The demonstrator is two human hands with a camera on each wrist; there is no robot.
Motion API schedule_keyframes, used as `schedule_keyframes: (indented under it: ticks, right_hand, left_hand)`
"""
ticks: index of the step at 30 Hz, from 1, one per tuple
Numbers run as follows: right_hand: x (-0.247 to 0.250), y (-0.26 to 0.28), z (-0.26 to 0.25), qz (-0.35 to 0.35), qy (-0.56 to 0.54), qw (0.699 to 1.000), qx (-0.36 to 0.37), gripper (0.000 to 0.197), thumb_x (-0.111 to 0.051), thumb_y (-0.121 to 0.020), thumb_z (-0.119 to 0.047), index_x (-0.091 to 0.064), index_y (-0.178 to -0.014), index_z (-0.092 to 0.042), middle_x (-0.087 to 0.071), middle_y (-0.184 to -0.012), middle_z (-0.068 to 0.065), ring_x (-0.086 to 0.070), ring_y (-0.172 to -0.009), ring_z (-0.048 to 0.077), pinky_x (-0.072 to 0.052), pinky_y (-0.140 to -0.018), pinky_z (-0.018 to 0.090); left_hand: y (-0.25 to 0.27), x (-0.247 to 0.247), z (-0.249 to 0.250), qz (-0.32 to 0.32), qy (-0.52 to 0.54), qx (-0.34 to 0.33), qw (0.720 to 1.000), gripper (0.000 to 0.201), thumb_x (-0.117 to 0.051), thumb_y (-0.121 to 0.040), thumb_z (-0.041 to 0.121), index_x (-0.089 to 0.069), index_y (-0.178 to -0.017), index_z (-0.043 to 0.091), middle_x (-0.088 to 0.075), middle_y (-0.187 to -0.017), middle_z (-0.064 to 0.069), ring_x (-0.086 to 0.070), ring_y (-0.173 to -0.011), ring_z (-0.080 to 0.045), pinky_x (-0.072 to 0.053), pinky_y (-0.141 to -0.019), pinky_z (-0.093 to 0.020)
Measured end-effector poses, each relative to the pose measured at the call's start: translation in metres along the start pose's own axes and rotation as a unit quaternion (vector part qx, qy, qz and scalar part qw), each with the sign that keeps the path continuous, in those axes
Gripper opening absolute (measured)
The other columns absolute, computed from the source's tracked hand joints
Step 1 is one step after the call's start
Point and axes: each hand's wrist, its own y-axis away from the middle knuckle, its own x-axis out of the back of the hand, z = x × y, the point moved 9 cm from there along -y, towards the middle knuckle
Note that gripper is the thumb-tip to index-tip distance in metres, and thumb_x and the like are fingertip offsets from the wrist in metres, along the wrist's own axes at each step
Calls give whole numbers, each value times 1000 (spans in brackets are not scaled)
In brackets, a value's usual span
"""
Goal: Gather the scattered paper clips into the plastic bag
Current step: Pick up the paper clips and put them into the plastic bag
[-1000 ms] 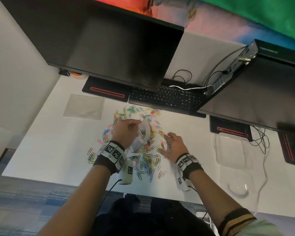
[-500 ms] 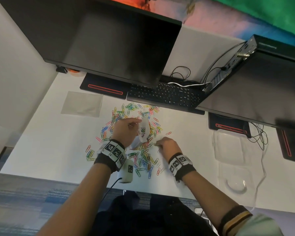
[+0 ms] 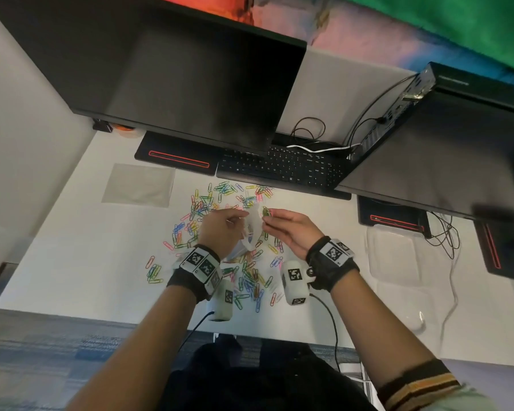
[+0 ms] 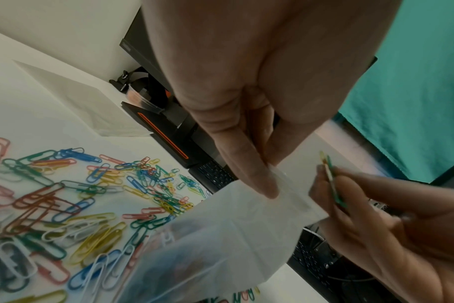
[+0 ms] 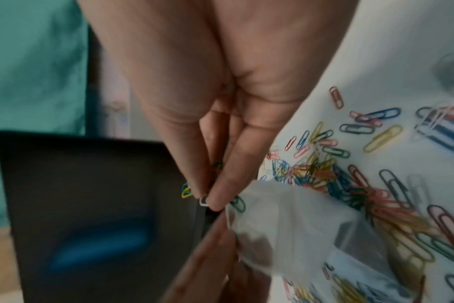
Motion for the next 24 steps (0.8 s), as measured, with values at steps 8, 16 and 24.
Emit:
schedule_keyframes:
  ticks: [8,16,24]
  right_hand:
    - [-43,8,-16,47,548,799,244,13,-67,-82,-10,-77,-89,-12,-73,-77,4,-62,-64,11,-50,-67,21]
    - [-43,20,-33,14,559,791,249,20,-63,-90,-12,-75,-104,-18,-75,-94,-2,-69,-77,7,-57,-81,26]
    - [105,22,43,166,620,756,-130,121,-89,-48,-51,-25,-145,-22,-49,-136,12,-65,-101,26,-58,-81,38]
  left_hand:
    - [5,-1,9,-5,-19,-3,1000,18,-63,-89,10,-77,-97,18,-76,-82,0,-72,-75,-17,-61,-78,-38]
    - [10,7,13,4,-5,-8,1000,19,-59,-92,7,-75,-102,11,-76,-82,-6,-73,-73,-20,-62,-78,-40]
    - [9,30,14,32,9,19,999,25,-54,-93,6,-75,-105,13,-75,-79,-2,-73,-72,-16,-62,-78,-37]
